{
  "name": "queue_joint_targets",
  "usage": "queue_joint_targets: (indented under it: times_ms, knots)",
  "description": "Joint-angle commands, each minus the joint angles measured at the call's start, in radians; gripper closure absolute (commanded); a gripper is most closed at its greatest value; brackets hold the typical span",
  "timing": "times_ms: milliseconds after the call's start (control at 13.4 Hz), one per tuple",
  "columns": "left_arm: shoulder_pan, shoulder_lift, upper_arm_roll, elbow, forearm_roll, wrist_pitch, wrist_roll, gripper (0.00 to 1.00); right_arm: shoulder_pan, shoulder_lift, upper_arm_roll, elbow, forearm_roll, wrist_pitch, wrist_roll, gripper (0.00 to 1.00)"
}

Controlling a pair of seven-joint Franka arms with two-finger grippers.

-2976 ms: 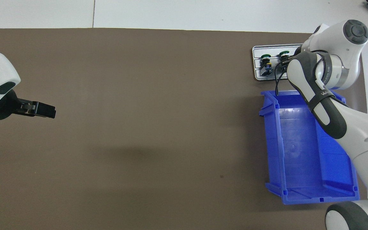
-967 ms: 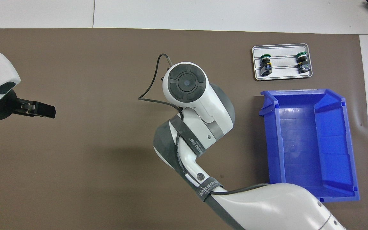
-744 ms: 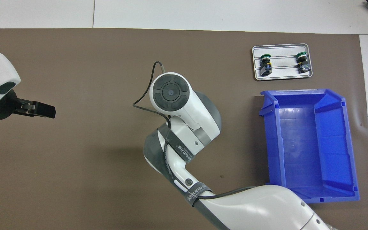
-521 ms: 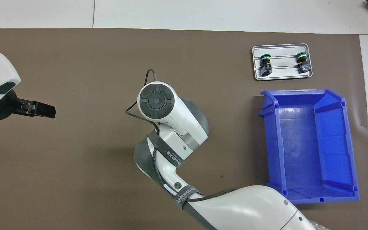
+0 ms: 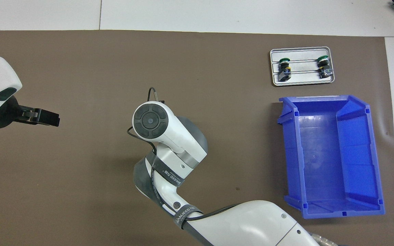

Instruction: Place and press button with both arms

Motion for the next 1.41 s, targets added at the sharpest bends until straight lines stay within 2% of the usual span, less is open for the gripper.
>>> queue_joint_targets:
  times_ms: [0, 223, 372, 446, 521, 595, 670, 967, 1339]
  knots:
    - [0.008, -0.022, -0.004, -0.028, 0.005, 0.018, 0.006, 0.00, 0.019, 0.003, 0.003, -0.026, 0.003, 0.024, 0.016, 1.00]
    - [0.008, -0.022, -0.004, -0.028, 0.005, 0.018, 0.006, 0.00, 0.026, -0.029, 0.023, -0.116, 0.008, 0.034, 0.016, 1.00]
    - [0.010, -0.022, -0.004, -0.028, 0.005, 0.018, 0.006, 0.00, 0.025, -0.030, 0.025, -0.121, 0.009, 0.052, 0.016, 1.00]
    - [0.008, -0.023, -0.006, -0.028, 0.005, 0.017, 0.000, 0.00, 0.026, -0.030, 0.031, -0.118, 0.009, 0.038, 0.016, 0.97]
    - [0.002, -0.023, -0.006, -0.029, 0.005, 0.017, 0.003, 0.00, 0.025, -0.031, 0.040, -0.120, 0.009, 0.037, 0.016, 0.38]
    - [-0.001, -0.022, -0.006, -0.028, 0.005, 0.018, 0.005, 0.00, 0.023, -0.031, 0.041, -0.118, 0.011, 0.037, 0.016, 0.12]
    - [0.002, -0.023, -0.006, -0.028, 0.005, 0.017, 0.005, 0.00, 0.022, -0.031, 0.043, -0.112, 0.026, 0.035, 0.017, 0.00]
    - [0.002, -0.023, -0.006, -0.029, 0.005, 0.018, 0.005, 0.00, -0.018, -0.091, 0.043, -0.124, 0.046, 0.047, -0.001, 0.00]
    - [-0.010, -0.015, -0.015, -0.034, 0.005, 0.134, -0.011, 0.00, -0.130, -0.262, 0.043, -0.255, 0.073, 0.038, -0.237, 0.00]
